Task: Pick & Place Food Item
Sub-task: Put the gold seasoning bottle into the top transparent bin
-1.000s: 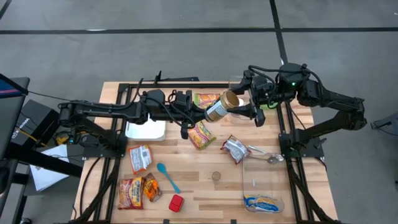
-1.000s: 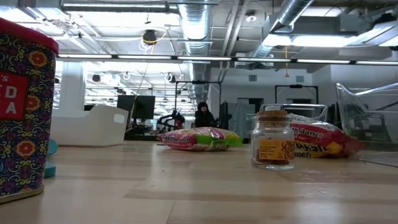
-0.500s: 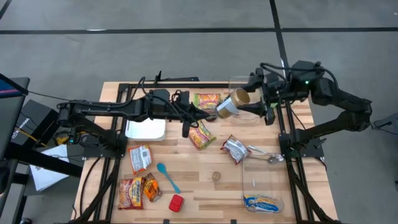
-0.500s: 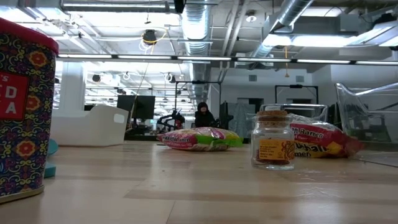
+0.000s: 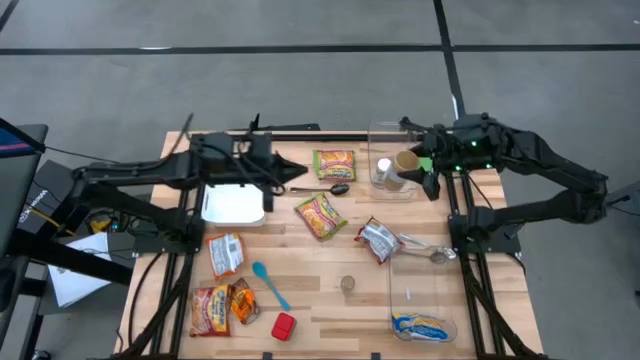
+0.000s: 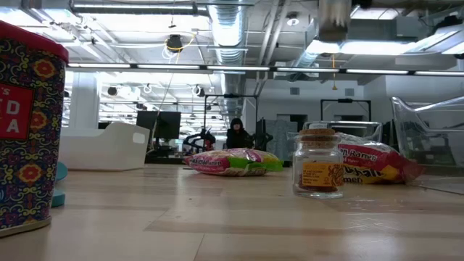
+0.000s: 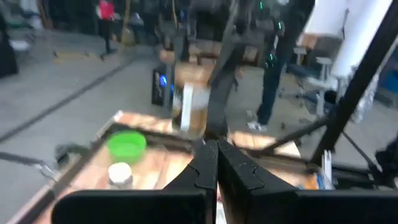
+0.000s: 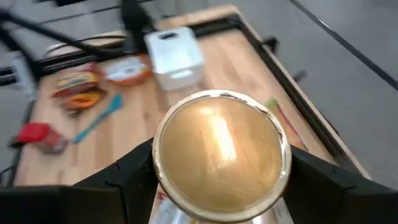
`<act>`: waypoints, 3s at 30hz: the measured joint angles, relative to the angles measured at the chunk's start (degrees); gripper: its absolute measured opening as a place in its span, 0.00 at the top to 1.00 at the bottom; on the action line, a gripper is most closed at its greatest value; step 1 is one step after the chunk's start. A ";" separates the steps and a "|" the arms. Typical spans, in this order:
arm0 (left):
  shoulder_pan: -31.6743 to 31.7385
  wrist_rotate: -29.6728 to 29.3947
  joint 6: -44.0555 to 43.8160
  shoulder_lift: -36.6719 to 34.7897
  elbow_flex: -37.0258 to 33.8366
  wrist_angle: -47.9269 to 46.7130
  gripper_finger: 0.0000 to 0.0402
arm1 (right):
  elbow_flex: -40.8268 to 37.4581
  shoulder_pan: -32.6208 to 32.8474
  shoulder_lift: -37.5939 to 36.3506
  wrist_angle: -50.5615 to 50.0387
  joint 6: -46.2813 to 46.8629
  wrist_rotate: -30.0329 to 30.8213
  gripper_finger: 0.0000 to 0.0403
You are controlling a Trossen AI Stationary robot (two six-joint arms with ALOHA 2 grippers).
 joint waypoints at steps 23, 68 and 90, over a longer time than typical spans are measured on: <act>0.00 -4.51 -0.44 -0.66 -0.10 -1.23 1.00 | -15.36 -28.24 12.14 22.55 1.51 2.52 0.34; 0.00 -5.26 -3.91 -0.66 -0.10 -2.27 1.00 | -30.99 -28.77 25.22 49.71 2.80 3.99 0.34; 0.00 -5.27 -6.45 -0.66 -0.10 -0.93 1.00 | -37.31 -28.35 25.25 54.42 0.45 3.91 0.34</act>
